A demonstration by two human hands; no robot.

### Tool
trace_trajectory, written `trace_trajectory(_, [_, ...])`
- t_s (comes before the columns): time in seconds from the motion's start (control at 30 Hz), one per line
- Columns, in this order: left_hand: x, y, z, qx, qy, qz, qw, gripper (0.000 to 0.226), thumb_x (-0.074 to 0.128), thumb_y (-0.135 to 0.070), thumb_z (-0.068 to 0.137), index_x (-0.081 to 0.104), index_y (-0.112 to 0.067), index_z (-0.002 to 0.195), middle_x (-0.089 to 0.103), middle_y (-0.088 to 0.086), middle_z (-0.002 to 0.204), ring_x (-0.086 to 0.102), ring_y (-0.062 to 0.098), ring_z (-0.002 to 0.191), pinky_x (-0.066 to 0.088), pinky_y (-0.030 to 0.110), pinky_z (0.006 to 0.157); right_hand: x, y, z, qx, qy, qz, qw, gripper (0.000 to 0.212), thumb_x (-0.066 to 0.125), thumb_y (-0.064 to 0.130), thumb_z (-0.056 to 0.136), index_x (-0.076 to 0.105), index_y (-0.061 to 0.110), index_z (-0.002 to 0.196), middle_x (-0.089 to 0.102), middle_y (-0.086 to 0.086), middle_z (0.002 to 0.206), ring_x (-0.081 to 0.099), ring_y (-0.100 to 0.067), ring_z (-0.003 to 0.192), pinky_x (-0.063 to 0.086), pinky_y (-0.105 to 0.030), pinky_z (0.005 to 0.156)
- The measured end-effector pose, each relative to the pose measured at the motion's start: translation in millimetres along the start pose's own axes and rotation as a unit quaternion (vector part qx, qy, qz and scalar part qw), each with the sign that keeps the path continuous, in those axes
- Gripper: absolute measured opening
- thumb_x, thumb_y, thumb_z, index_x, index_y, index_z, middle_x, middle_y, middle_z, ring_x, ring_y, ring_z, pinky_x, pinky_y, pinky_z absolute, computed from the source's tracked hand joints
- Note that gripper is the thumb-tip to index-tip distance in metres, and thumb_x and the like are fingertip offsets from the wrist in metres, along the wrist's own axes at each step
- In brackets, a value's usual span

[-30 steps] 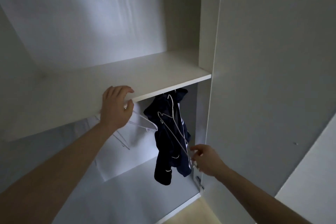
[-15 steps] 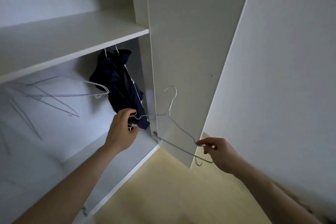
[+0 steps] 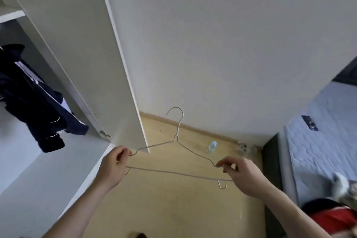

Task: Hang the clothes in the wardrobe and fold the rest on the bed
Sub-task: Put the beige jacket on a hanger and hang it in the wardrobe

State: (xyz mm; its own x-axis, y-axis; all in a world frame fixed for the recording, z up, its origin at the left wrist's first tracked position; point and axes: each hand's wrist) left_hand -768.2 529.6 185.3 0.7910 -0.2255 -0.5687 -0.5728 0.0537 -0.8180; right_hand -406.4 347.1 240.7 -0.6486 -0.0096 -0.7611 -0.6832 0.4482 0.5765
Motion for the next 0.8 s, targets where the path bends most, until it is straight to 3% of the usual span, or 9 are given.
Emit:
trace_trajectory(0.13, [100, -58, -46, 0.026, 0.017, -0.017, 0.999, 0.022, 0.055, -0.014, 0.104, 0.069, -0.019, 0.088, 0.072, -0.006, 0.089, 0.058, 0.004, 0.069, 0.046, 0.030, 0.068, -29, -100, -59, 0.017, -0.020, -0.011, 1.000, 0.017, 0.066, 0.038, 0.094, 0.070, 0.052, 0.085, 0.069, 0.028, 0.088, 0.060, 0.009, 0.084, 0.041, -0.008, 0.071])
trace_trajectory(0.23, [171, -101, -79, 0.065, 0.047, -0.006, 0.997, 0.020, 0.057, -0.008, 0.102, 0.070, -0.011, 0.089, 0.072, -0.002, 0.090, 0.064, 0.011, 0.085, 0.046, 0.027, 0.075, -50, -165, -93, 0.030, -0.044, -0.012, 0.998, 0.020, 0.071, 0.039, 0.092, 0.067, 0.045, 0.074, 0.063, 0.037, 0.075, 0.057, 0.008, 0.085, 0.039, -0.007, 0.067])
trace_trajectory(0.33, [229, -133, -107, 0.066, 0.108, 0.006, 0.992, 0.020, 0.057, -0.010, 0.103, 0.070, -0.012, 0.088, 0.067, -0.008, 0.079, 0.061, 0.007, 0.075, 0.043, 0.018, 0.066, -64, -219, -119, 0.064, -0.057, 0.029, 0.996, 0.022, 0.071, 0.027, 0.093, 0.067, 0.034, 0.073, 0.062, 0.022, 0.062, 0.058, 0.003, 0.065, 0.040, -0.013, 0.060])
trace_trajectory(0.43, [277, -157, -123, 0.073, 0.175, 0.015, 0.982, 0.023, 0.056, -0.015, 0.104, 0.068, -0.017, 0.084, 0.059, -0.017, 0.063, 0.052, 0.001, 0.058, 0.037, 0.017, 0.056, -80, -265, -142, 0.115, -0.077, 0.077, 0.987, 0.019, 0.068, 0.021, 0.096, 0.067, 0.025, 0.077, 0.064, 0.008, 0.064, 0.053, -0.004, 0.056, 0.044, -0.021, 0.059])
trace_trajectory(0.5, [305, -172, -125, 0.087, 0.208, 0.030, 0.974, 0.024, 0.057, -0.017, 0.104, 0.067, -0.020, 0.083, 0.060, -0.013, 0.066, 0.052, 0.002, 0.060, 0.039, 0.024, 0.061, -92, -297, -154, 0.132, -0.091, 0.089, 0.983, 0.017, 0.068, 0.025, 0.096, 0.067, 0.023, 0.079, 0.066, 0.005, 0.066, 0.055, -0.005, 0.052, 0.045, -0.023, 0.055])
trace_trajectory(0.6, [338, -190, -122, 0.084, 0.238, 0.054, 0.966, 0.018, 0.060, -0.019, 0.102, 0.070, -0.022, 0.087, 0.067, -0.006, 0.078, 0.059, 0.010, 0.073, 0.045, 0.025, 0.070, -105, -333, -166, 0.152, -0.126, 0.104, 0.975, 0.022, 0.068, 0.031, 0.096, 0.066, 0.025, 0.074, 0.066, 0.010, 0.064, 0.056, -0.003, 0.045, 0.037, -0.015, 0.045])
trace_trajectory(0.73, [412, -217, -112, 0.073, 0.263, 0.071, 0.959, 0.006, 0.064, -0.020, 0.100, 0.069, -0.021, 0.103, 0.070, -0.005, 0.091, 0.067, 0.017, 0.085, 0.046, 0.011, 0.070, -129, -393, -178, 0.187, -0.171, 0.122, 0.960, 0.025, 0.068, 0.039, 0.094, 0.064, 0.029, 0.071, 0.066, 0.013, 0.061, 0.059, -0.005, 0.055, 0.042, -0.022, 0.053])
trace_trajectory(0.8, [460, -232, -104, 0.071, 0.285, 0.080, 0.952, 0.012, 0.065, -0.021, 0.100, 0.066, -0.021, 0.111, 0.069, -0.006, 0.097, 0.068, 0.017, 0.091, 0.045, 0.012, 0.072, -144, -426, -179, 0.213, -0.189, 0.126, 0.950, 0.029, 0.068, 0.039, 0.094, 0.063, 0.025, 0.069, 0.064, 0.012, 0.059, 0.056, -0.006, 0.057, 0.044, -0.027, 0.056])
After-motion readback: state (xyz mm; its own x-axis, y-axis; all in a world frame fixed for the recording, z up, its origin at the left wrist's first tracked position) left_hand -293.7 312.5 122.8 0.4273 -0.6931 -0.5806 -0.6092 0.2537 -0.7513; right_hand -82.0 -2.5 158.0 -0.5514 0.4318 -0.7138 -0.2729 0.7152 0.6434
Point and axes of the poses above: each hand's wrist, its own z-axis towards the middle knuckle, its own x-axis out of the palm, y = z × x
